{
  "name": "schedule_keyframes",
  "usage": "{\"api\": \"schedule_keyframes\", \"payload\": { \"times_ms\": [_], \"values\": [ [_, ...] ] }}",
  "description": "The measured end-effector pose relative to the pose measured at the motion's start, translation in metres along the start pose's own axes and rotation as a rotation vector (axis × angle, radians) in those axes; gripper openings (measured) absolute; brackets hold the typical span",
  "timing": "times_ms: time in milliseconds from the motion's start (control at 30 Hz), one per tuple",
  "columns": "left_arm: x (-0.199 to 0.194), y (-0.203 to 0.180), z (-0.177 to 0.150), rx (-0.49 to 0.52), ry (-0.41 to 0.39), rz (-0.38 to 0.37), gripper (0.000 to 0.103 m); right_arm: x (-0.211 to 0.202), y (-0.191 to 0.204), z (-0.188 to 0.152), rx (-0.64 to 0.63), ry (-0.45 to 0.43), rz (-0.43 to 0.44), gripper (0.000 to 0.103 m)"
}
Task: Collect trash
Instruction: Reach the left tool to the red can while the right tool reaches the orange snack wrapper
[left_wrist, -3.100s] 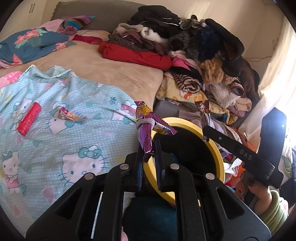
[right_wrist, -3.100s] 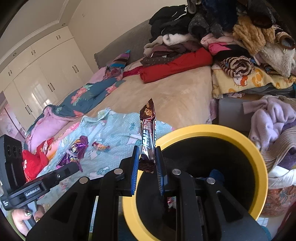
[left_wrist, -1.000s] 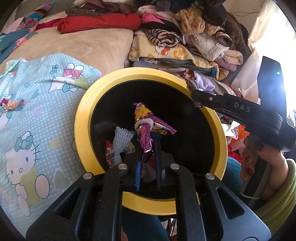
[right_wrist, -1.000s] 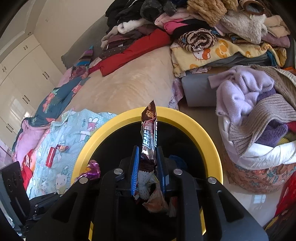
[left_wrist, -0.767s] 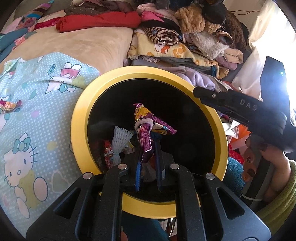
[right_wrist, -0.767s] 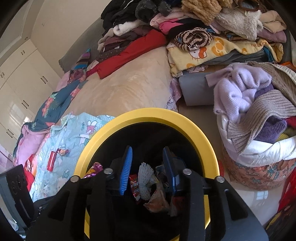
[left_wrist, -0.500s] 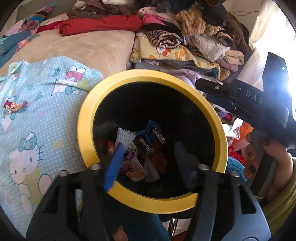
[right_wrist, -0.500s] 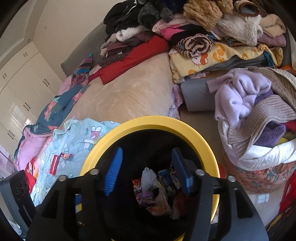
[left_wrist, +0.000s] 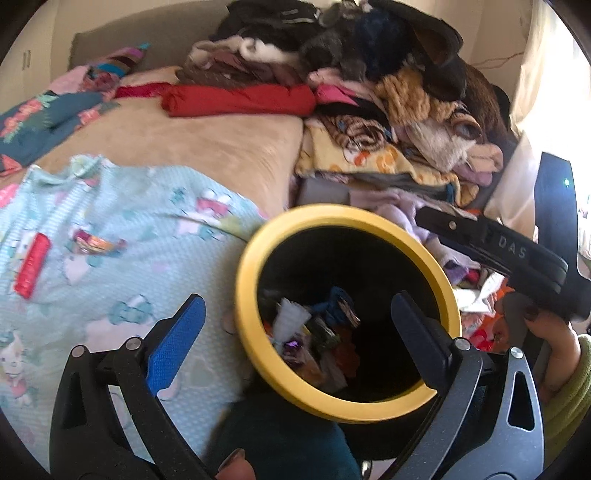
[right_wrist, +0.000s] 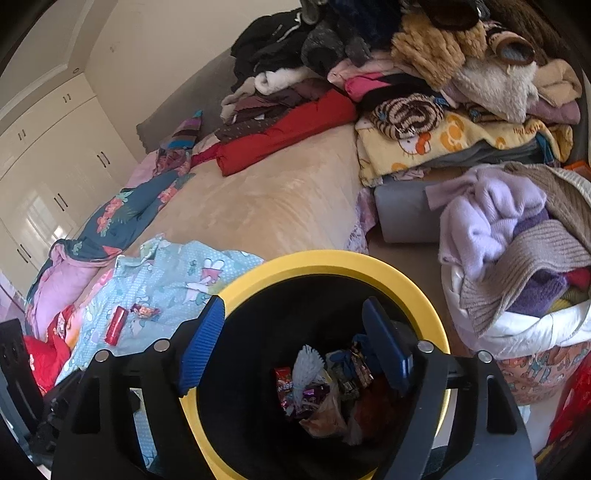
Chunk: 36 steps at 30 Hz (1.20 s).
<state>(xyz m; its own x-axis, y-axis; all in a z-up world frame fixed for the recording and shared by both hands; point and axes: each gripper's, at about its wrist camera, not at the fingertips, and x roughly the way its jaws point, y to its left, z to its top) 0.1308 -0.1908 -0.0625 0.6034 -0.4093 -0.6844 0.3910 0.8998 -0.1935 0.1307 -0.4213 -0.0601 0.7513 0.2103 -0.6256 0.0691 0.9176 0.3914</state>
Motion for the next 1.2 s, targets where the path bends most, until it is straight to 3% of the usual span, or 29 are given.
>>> {"api": "schedule_keyframes", "payload": {
  "times_ms": [667,933,1200],
  "values": [
    [-0.063,0.072,0.014,-0.072,-0.206,0.181,0.092,-0.002,0.104,-0.007,-0.176,-0.057,0.131,0.076],
    [-0.074,0.123,0.009,-0.141,-0.247,0.271,0.092,0.028,0.147,-0.012,-0.208,-0.006,0.160,0.076],
    [-0.071,0.197,-0.010,-0.264,-0.217,0.341,0.092,0.091,0.197,-0.019,-0.245,0.099,0.172,0.075]
  ]
}}
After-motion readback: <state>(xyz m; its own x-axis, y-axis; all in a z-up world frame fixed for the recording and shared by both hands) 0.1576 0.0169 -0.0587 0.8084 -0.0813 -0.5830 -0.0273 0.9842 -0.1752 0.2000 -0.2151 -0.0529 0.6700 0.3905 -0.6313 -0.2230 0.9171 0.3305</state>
